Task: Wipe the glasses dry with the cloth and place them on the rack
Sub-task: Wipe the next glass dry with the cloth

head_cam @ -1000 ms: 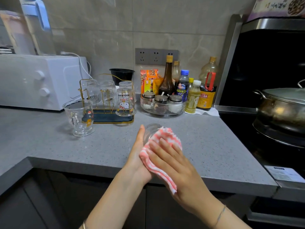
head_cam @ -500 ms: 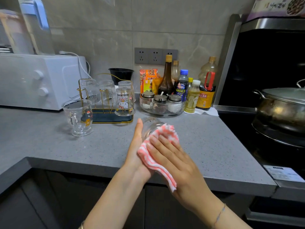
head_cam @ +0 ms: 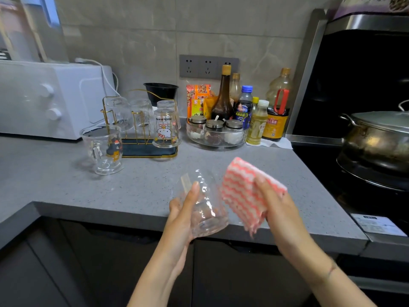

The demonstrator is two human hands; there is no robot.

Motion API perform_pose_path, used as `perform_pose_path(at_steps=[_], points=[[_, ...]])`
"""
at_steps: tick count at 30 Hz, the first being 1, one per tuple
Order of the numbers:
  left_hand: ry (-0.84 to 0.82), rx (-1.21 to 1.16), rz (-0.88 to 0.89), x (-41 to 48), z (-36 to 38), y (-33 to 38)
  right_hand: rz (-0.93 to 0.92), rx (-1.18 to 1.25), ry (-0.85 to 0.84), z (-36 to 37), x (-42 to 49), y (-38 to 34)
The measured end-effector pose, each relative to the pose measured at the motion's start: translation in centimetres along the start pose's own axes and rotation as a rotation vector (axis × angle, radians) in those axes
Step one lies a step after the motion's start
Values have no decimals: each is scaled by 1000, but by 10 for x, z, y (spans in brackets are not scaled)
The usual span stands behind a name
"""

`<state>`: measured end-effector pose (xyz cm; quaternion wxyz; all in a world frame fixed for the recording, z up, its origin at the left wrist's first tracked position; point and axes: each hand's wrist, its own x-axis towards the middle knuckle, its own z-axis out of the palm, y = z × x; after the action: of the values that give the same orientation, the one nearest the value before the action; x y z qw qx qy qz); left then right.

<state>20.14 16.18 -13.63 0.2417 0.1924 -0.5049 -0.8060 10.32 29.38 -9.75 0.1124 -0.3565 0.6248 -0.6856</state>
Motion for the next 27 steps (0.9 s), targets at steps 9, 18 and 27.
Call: perform_pose_path(at_steps=[9, 18, 27], points=[[-116, 50, 56, -28, -2, -14, -123, -438, -379, 14, 1, 5], [-177, 176, 3, -26, -7, -15, -94, -209, -296, 21, 2, 18], [-204, 390, 120, -31, 0, -21, -88, -56, -79, 20, 12, 18]])
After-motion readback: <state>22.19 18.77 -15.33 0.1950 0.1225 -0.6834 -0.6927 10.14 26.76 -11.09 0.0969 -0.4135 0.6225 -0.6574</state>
